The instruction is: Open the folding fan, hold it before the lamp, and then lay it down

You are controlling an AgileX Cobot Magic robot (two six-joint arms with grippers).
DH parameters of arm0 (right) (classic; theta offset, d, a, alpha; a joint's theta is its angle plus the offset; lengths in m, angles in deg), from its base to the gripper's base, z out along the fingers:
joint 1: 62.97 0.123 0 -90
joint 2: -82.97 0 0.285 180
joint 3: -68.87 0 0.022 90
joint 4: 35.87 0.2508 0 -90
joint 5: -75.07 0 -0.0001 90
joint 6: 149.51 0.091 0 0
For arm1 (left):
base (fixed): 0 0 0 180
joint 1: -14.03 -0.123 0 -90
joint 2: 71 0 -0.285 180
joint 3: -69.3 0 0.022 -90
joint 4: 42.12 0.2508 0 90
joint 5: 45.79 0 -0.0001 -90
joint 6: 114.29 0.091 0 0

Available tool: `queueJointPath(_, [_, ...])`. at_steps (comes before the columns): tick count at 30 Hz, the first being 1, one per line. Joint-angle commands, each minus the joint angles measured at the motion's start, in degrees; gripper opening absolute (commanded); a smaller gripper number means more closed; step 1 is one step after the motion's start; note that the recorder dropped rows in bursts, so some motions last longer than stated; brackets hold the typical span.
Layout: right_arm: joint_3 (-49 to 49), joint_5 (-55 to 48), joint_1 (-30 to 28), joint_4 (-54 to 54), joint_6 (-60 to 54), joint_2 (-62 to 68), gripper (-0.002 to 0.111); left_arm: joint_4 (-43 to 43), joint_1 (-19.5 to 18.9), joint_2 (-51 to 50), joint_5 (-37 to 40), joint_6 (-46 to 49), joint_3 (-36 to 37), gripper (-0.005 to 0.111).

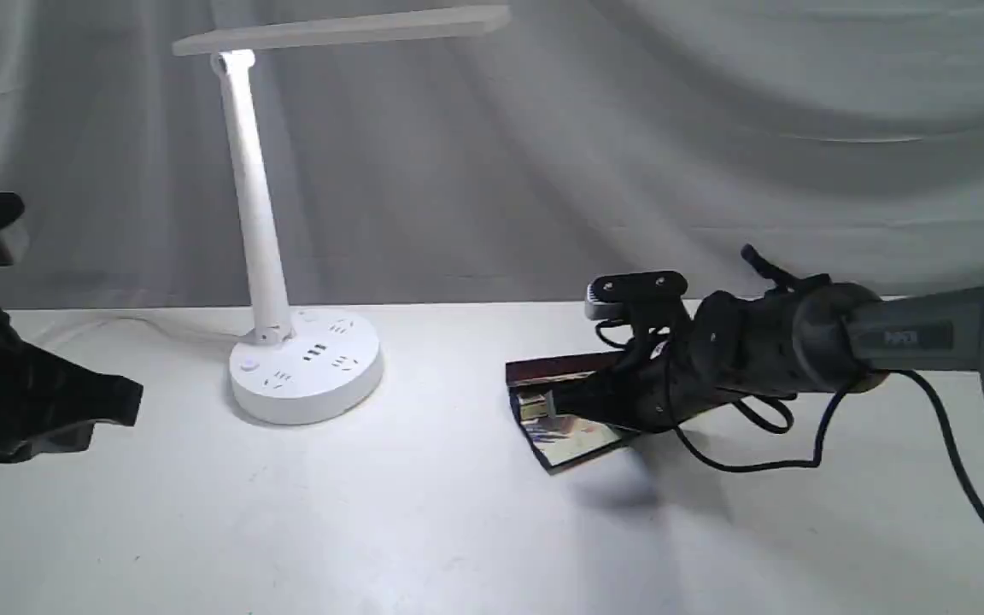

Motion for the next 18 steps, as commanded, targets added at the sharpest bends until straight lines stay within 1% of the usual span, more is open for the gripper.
queueJointPath(1, [-0.47,-8.72,1.27,-0.85,-0.54,0.23,0.000,-0.50,0.30,-0.01,-0.46,0.16,-0.66,0.000])
queueJointPath(9, [-0.47,-16.24,5.56,-1.66,-0.21,-0.92,0.000,-0.50,0.30,-0.01,-0.24,0.16,-0.66,0.000])
queueJointPath(18, [-0.47,-20.21,12.09,-1.66,8.55,-1.31,0.000,-0.50,0.30,-0.01,-0.08,0.29,-0.66,0.000])
